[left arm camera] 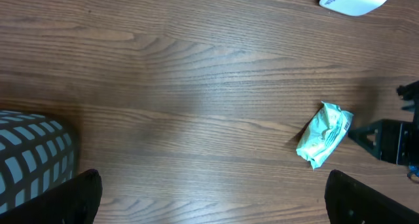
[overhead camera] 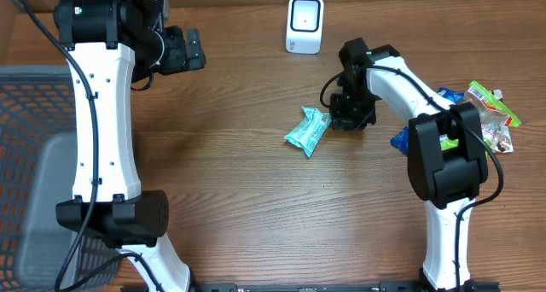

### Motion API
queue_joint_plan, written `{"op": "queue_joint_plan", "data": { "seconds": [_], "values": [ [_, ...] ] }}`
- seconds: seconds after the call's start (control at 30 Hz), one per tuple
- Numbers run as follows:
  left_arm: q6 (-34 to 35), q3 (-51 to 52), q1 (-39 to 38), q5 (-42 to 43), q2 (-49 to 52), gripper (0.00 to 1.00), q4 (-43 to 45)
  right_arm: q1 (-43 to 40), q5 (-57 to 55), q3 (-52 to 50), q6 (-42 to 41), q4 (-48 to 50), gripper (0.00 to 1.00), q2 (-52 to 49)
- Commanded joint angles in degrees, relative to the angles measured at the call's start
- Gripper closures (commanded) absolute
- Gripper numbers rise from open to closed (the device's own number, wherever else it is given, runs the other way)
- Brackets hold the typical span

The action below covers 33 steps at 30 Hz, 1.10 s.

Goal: Scan the item barcode

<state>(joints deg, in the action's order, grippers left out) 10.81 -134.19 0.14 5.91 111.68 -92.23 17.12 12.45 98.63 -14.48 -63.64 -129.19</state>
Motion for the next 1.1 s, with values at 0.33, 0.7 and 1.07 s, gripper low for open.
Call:
{"op": "queue_joint_plan", "data": {
  "seconds": [0.33,0.7,1.07],
  "values": [
    [0.8,-0.9,0.2,-0.2,0.2,0.0,-0.1,5.7,5.6,-2.3,17.2,16.5,0.68,0.5],
    [0.8,-0.9,0.2,-0.2,0.2,0.0,-0.1,0.9,10.9,12.4,16.5,-6.5,0.22,0.9],
    [0.8,-0.9,0.2,-0.2,0.2,0.0,-0.1,2.4,18.0,0.8,33.0,-5.3,0.09,0.3]
  ]
}}
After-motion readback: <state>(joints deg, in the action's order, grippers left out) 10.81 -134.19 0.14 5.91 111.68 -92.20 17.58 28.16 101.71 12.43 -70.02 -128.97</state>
